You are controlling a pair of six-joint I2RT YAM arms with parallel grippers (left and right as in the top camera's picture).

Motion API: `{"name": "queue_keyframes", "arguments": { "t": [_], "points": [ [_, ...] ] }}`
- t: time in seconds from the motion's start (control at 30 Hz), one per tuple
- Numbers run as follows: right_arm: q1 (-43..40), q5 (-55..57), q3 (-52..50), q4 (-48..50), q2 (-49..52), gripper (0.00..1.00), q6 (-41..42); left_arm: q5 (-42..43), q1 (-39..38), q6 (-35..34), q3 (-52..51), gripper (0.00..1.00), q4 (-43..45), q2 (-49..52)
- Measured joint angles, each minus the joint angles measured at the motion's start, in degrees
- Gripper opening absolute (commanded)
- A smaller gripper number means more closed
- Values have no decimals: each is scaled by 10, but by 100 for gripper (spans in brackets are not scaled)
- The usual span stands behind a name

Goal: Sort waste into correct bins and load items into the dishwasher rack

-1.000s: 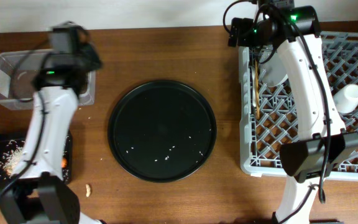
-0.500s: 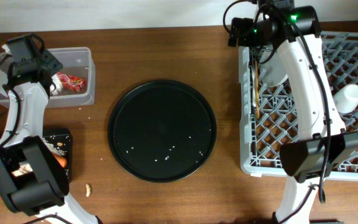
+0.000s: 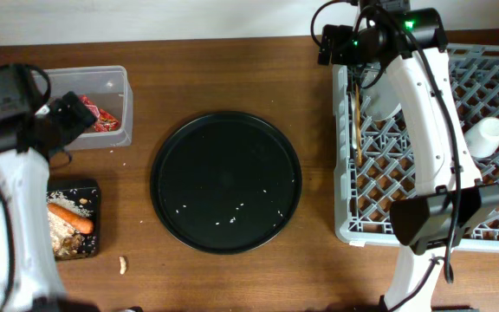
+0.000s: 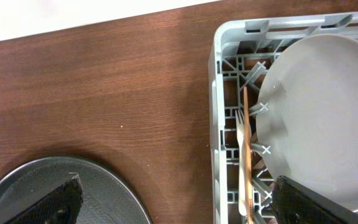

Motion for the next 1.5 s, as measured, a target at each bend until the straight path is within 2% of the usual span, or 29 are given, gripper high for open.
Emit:
{"name": "queue_keyframes", "arguments": {
  "t": [0.2, 0.37, 0.5, 0.8, 0.97, 1.07, 1.2, 1.33, 1.5],
  "points": [
    [0, 0, 0, 0, 0, 99, 0, 1, 0, -60, 0, 99, -145, -126],
    [0, 0, 0, 0, 0, 99, 0, 1, 0, -85, 0, 99, -235, -182],
    [0, 0, 0, 0, 0, 99, 0, 1, 0, -89, 0, 99, -264, -192],
    [0, 0, 0, 0, 0, 99, 0, 1, 0, -89, 0, 99, -269, -192],
    [0, 0, 0, 0, 0, 99, 0, 6, 0, -89, -3, 99, -330, -193],
    [0, 0, 0, 0, 0, 99, 0, 8, 0, -89, -26, 99, -290, -205],
    [0, 0, 0, 0, 0, 99, 0, 27, -59, -51, -149, 99, -89, -279],
    [0, 0, 0, 0, 0, 99, 0, 52, -119, -20, -283, 99, 70, -361],
    [0, 0, 0, 0, 0, 99, 0, 67, -143, -7, -467, 99, 197, -482]
  ]
}}
